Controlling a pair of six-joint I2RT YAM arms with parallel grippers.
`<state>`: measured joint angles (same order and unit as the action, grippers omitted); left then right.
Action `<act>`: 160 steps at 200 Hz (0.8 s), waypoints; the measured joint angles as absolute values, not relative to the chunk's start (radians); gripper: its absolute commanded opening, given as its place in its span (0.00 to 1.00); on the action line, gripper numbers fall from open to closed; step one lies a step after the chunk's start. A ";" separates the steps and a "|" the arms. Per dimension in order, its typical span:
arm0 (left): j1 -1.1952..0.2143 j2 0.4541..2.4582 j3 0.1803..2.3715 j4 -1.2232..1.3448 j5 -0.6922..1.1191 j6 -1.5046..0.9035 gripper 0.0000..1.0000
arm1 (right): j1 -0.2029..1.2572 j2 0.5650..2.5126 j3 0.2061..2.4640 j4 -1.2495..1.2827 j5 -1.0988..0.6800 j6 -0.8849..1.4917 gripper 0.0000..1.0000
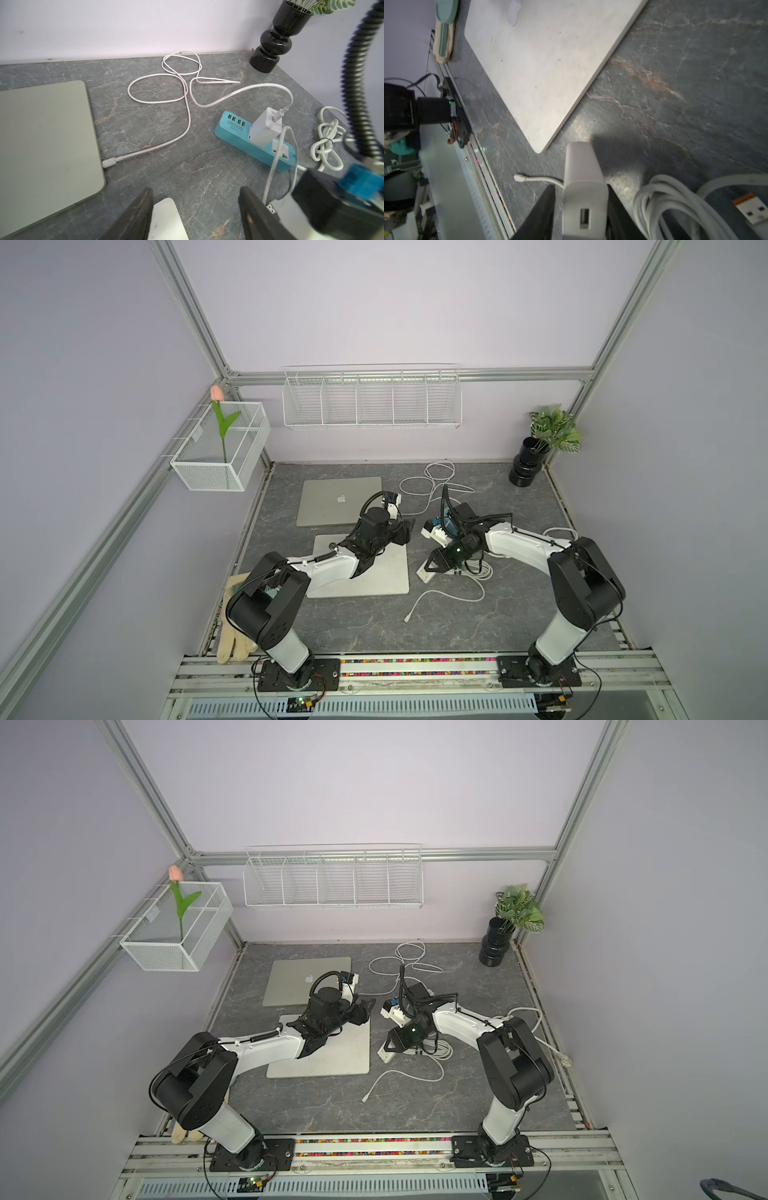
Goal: Unplug the laptop charger
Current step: Place the plug at the center of the board.
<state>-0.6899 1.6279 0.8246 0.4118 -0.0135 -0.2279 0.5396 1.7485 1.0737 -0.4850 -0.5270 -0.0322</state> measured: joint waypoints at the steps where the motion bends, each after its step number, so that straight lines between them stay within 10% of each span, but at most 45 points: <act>1: -0.690 1.628 0.825 0.412 -0.015 -0.228 0.69 | 0.540 1.750 1.076 -0.484 -0.524 -0.028 0.64; 19: -0.690 1.623 0.825 0.411 -0.034 -0.215 0.70 | 0.539 1.757 1.103 -0.481 -0.496 -0.036 0.82; 108: -0.631 1.622 0.976 0.338 -0.081 -0.205 0.68 | 0.264 1.275 1.122 -0.342 -0.271 0.093 0.75; 160: -0.631 1.637 1.000 0.311 -0.069 -0.205 0.68 | 0.077 1.570 1.278 -0.463 -0.224 0.081 0.76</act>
<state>-0.6308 1.6371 1.0004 0.3115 -0.0692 -0.2047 0.0769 1.5696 1.2781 -0.4633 -0.2237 0.0811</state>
